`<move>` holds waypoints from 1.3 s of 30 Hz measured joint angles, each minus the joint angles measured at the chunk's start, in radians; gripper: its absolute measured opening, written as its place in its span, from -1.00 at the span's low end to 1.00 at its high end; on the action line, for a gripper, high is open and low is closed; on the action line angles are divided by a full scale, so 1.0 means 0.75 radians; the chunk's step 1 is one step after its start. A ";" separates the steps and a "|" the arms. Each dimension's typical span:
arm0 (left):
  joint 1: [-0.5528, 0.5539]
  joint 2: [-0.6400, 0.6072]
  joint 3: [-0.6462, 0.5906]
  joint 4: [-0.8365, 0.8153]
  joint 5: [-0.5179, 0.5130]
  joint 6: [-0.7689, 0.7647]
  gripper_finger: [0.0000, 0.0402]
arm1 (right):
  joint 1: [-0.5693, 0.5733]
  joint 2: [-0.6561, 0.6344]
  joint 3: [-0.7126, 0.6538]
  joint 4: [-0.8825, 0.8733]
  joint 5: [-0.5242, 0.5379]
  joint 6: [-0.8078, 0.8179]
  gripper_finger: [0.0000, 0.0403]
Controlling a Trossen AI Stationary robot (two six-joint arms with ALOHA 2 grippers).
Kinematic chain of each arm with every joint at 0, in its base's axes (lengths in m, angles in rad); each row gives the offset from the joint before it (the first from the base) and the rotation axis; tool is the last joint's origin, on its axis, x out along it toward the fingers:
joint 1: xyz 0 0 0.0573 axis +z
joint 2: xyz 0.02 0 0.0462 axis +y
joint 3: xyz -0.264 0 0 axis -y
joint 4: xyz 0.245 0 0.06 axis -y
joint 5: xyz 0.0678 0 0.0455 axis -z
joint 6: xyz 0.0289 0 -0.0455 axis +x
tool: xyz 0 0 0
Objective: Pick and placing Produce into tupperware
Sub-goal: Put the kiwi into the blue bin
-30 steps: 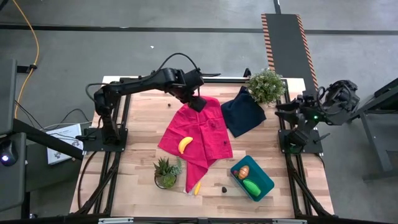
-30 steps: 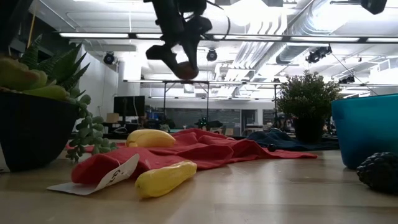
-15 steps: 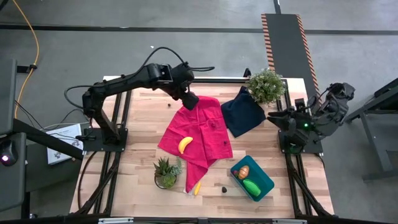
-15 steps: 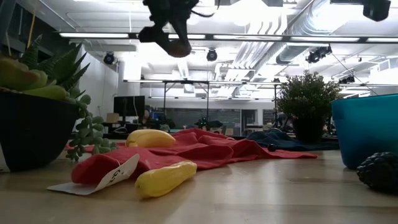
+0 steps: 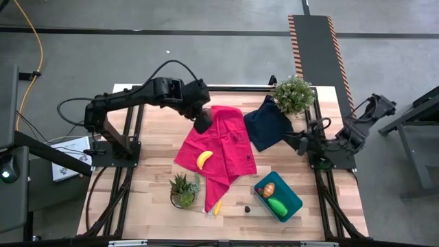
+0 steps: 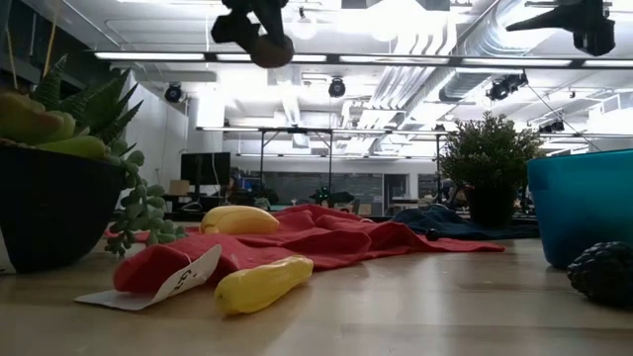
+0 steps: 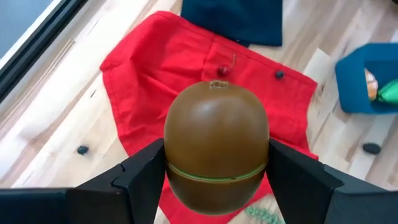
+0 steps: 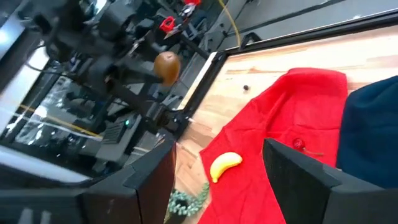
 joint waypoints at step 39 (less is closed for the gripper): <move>-0.298 -0.140 -0.001 0.203 -0.140 0.324 0.21 | -0.207 0.231 0.002 0.499 -0.268 0.260 0.15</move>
